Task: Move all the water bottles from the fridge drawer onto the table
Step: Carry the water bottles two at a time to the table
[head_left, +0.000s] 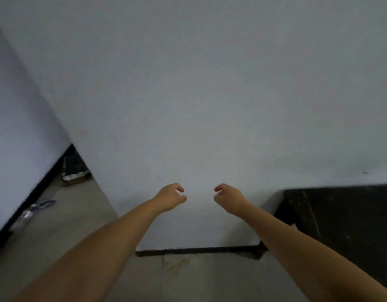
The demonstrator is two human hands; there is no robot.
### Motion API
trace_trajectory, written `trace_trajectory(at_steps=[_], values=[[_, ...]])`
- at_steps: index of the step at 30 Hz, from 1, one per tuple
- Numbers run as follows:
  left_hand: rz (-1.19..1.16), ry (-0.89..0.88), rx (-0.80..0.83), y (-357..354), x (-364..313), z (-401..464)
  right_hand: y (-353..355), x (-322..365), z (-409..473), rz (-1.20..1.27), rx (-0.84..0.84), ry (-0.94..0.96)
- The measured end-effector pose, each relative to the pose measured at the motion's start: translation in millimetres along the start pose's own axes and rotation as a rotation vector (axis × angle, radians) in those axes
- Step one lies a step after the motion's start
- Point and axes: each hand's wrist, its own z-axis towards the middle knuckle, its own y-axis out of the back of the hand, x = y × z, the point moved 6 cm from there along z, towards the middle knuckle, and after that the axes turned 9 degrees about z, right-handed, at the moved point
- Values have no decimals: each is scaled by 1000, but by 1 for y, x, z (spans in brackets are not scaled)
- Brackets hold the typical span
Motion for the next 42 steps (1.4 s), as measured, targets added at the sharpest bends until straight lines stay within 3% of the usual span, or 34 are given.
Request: trace_trajectory(at_steps=[10,16,19,22,30,37,42], values=[[-268,352,-243,50,187,-82,-164,136,30,-222,410,272],[-409,704,-557,66,279,-180,-276,216,15,-357,727,510],[-433,864,-587,52,300,-230,-321,244,-7,-416,870,621],[-478,1034,-618,36,303,-284,-365,262,-39,-478,999,740],[-723,1473,-908,-77,262,-453,-462,244,-214,-646,1391,1071],[-851,1837,-1185,-204,173,-604,-468,180,-429,-813,1717,1330],[-912,1939,-1246,-276,128,-680,-455,132,-553,-868,1809,1466]])
